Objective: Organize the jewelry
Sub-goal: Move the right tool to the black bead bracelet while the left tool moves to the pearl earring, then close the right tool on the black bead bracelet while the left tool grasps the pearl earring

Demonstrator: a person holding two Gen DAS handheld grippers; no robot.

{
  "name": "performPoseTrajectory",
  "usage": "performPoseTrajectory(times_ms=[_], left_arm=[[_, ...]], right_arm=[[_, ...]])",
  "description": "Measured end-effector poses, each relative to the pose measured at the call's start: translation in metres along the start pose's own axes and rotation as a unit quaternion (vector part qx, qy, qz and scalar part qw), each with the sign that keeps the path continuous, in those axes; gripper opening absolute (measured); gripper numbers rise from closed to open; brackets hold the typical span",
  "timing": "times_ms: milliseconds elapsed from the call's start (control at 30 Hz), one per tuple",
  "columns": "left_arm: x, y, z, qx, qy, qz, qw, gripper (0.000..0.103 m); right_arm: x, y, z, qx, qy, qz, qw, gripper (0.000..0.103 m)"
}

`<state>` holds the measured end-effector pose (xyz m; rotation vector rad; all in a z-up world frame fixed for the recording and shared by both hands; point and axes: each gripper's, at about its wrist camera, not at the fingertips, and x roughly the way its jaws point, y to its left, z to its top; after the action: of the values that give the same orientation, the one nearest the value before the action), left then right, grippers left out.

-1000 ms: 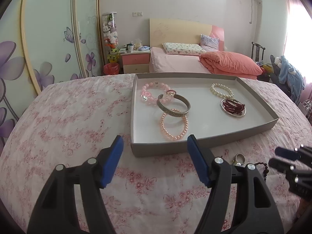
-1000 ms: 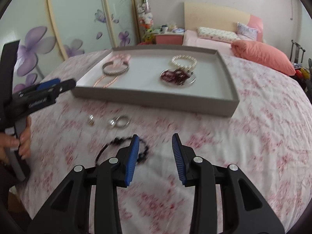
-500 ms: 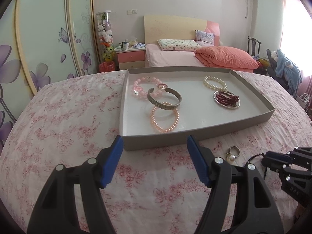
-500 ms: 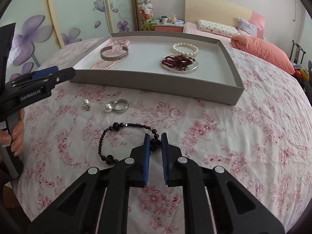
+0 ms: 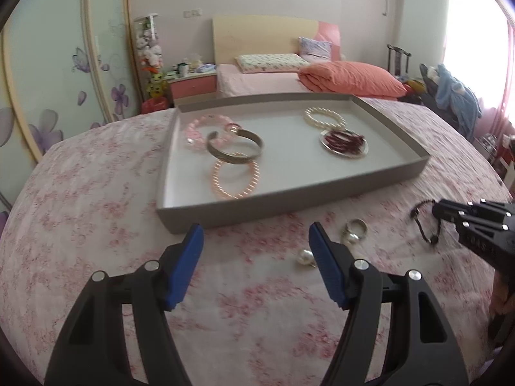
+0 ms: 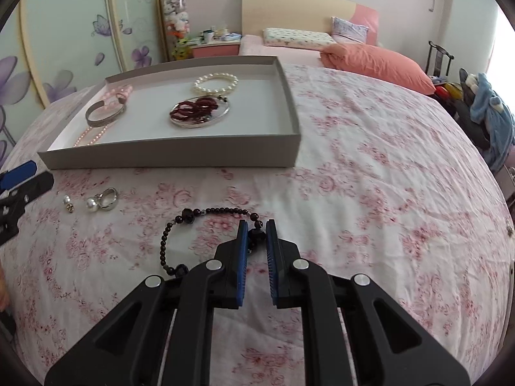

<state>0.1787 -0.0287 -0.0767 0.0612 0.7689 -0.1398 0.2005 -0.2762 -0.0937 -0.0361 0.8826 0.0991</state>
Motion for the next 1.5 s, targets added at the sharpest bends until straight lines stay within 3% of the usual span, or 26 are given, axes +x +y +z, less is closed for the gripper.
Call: performPoseTrajectory(times_ms=[300,467,667,767,867,933,1067,1500], left_arm=[[0.008,-0.026,-0.006,0.039,0.029,-0.035,0.9982,0.069],[0.021,-0.035,-0.009,0.051,0.054,-0.024,0.9969,0.069],[0.033,-0.030,-0.006,0.030,0.071,-0.016,0.9969,0.062],[0.035,-0.029,-0.004,0.023,0.071,-0.015,0.9971,0.057],[0.036,-0.030,-0.002,0.021,0.068,-0.014,0.9974,0.046],[0.036,-0.031,-0.001,0.020,0.066,-0.012,0.9975,0.031],[0.036,-0.026,-0.001,0.011,0.064,-0.007,0.9979,0.015],[0.027,-0.009,-0.004,-0.006,0.060,-0.006,0.9981,0.014]], right_arm=[[0.000,-0.004,0.000,0.003,0.000,0.002,1.000,0.012],[0.001,-0.003,0.000,0.003,0.000,0.003,1.000,0.012],[0.000,-0.003,0.000,0.003,0.000,0.003,1.000,0.012],[0.000,-0.003,0.000,0.004,0.000,0.003,1.000,0.012],[0.000,-0.003,0.000,0.004,0.000,0.004,1.000,0.012],[0.000,-0.002,0.000,0.004,0.000,0.004,1.000,0.013],[0.000,-0.002,0.000,0.004,0.000,0.004,1.000,0.013],[0.000,-0.002,-0.001,0.005,0.000,0.005,1.000,0.013]])
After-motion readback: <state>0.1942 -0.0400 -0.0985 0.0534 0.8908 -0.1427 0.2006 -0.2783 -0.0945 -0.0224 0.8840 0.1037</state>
